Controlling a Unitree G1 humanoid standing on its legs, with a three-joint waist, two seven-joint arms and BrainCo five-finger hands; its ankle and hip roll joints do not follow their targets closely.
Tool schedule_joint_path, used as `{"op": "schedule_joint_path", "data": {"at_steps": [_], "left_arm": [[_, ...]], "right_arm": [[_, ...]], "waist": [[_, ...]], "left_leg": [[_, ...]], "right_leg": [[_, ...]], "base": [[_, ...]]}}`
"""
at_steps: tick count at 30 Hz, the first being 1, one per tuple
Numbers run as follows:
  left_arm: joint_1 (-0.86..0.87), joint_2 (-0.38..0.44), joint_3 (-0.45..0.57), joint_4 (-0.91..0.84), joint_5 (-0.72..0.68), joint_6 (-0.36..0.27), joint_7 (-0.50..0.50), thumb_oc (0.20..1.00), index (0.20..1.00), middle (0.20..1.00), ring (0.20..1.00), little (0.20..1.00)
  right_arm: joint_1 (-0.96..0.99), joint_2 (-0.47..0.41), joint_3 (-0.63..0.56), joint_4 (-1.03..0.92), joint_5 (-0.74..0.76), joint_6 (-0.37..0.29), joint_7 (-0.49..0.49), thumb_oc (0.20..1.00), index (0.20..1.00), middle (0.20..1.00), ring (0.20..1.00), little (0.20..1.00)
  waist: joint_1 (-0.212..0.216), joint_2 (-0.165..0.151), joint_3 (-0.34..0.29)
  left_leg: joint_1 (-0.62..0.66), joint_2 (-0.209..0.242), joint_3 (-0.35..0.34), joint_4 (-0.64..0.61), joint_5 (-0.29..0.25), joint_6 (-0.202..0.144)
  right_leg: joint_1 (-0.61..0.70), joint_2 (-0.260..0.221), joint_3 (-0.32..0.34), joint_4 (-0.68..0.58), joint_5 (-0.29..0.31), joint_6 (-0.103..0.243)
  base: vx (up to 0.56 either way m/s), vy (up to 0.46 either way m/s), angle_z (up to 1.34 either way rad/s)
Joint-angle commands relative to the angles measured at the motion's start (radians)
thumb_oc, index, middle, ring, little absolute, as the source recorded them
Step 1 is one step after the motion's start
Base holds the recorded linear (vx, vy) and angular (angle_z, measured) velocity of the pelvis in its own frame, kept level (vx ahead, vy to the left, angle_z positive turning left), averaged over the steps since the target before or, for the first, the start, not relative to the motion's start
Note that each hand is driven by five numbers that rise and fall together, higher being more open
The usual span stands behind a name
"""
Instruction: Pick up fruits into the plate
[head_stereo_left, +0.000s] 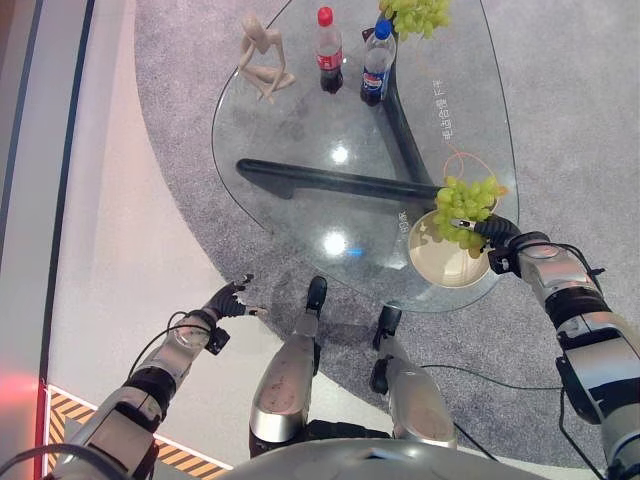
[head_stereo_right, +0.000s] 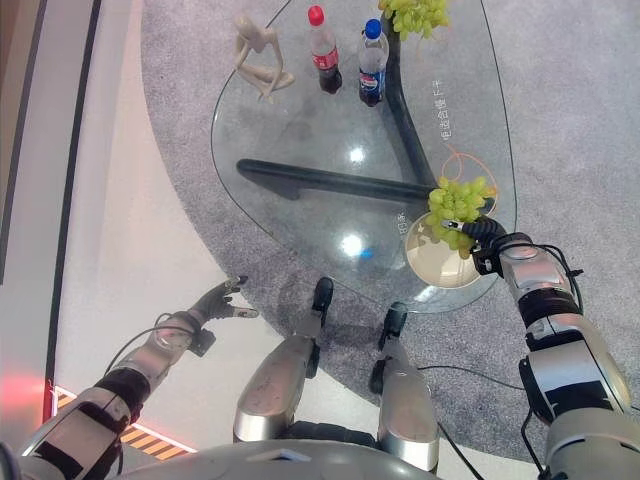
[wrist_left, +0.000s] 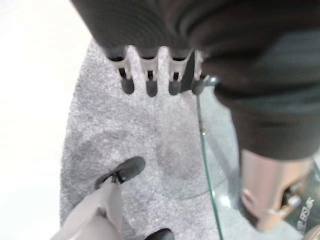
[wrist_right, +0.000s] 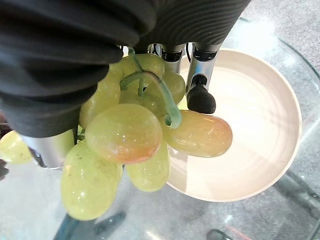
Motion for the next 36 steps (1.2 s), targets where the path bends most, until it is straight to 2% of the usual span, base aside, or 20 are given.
{"op": "schedule_joint_path", "data": {"at_steps": [1, 4, 12, 25, 26, 27, 36], "left_arm": [[-0.025, -0.022, -0.034, 0.012, -0.034, -0.018, 0.023, 1.0, 1.0, 1.0, 1.0, 1.0], [-0.037, -0.027, -0.049, -0.014, -0.039, -0.007, 0.038, 1.0, 1.0, 1.0, 1.0, 1.0], [-0.058, -0.019, -0.078, -0.034, -0.07, -0.003, 0.053, 1.0, 1.0, 1.0, 1.0, 1.0], [-0.086, -0.04, -0.093, -0.029, -0.079, 0.002, 0.08, 1.0, 1.0, 1.0, 1.0, 1.0], [-0.093, -0.043, -0.096, -0.027, -0.082, 0.004, 0.085, 1.0, 1.0, 1.0, 1.0, 1.0], [-0.101, -0.045, -0.097, -0.02, -0.085, 0.001, 0.088, 1.0, 1.0, 1.0, 1.0, 1.0], [-0.137, -0.055, -0.103, -0.006, -0.092, 0.016, 0.088, 1.0, 1.0, 1.0, 1.0, 1.0]], "right_arm": [[-0.047, -0.045, 0.032, 0.02, -0.018, -0.017, -0.019, 0.2, 0.2, 0.2, 0.2, 0.2], [-0.077, -0.029, 0.033, 0.114, -0.055, -0.015, -0.05, 0.2, 0.2, 0.2, 0.2, 0.2], [-0.147, -0.027, 0.065, 0.207, -0.133, 0.023, -0.099, 0.2, 0.2, 0.2, 0.2, 0.2], [-0.146, 0.007, 0.096, 0.238, -0.225, -0.003, -0.185, 0.2, 0.2, 0.2, 0.2, 0.2], [-0.15, 0.011, 0.103, 0.237, -0.245, -0.003, -0.191, 0.329, 0.329, 0.329, 0.329, 0.329], [-0.158, 0.015, 0.113, 0.237, -0.27, 0.0, -0.196, 1.0, 1.0, 1.0, 1.0, 1.0], [-0.18, 0.049, 0.152, 0.239, -0.296, 0.037, -0.242, 1.0, 1.0, 1.0, 1.0, 1.0]], "waist": [[-0.004, -0.027, 0.01], [-0.001, -0.019, 0.01], [-0.001, -0.003, 0.01], [-0.019, 0.001, 0.01], [-0.021, 0.001, 0.01], [-0.022, 0.0, 0.01], [-0.021, -0.003, 0.01]], "left_leg": [[-0.016, -0.044, 0.03, 0.155, -0.201, 0.025], [-0.053, -0.05, 0.035, 0.177, -0.203, 0.031], [-0.108, -0.055, 0.046, 0.188, -0.195, 0.035], [-0.145, -0.056, 0.08, 0.195, -0.193, 0.04], [-0.148, -0.055, 0.084, 0.193, -0.192, 0.04], [-0.151, -0.054, 0.087, 0.19, -0.19, 0.04], [-0.144, -0.055, 0.101, 0.17, -0.184, 0.04]], "right_leg": [[-0.112, -0.067, 0.052, 0.183, -0.086, 0.028], [-0.153, -0.071, 0.047, 0.201, -0.082, 0.028], [-0.223, -0.071, 0.053, 0.227, -0.076, 0.029], [-0.284, -0.071, 0.072, 0.251, -0.069, 0.036], [-0.289, -0.07, 0.075, 0.251, -0.067, 0.038], [-0.294, -0.069, 0.077, 0.249, -0.065, 0.039], [-0.297, -0.074, 0.078, 0.236, -0.051, 0.049]], "base": [[0.0, 0.0, 0.0], [-0.02, -0.004, 0.01], [-0.04, 0.012, -0.02], [-0.06, 0.027, -0.05], [-0.07, 0.035, -0.12], [-0.07, 0.027, -0.14], [-0.04, 0.019, -0.05]]}}
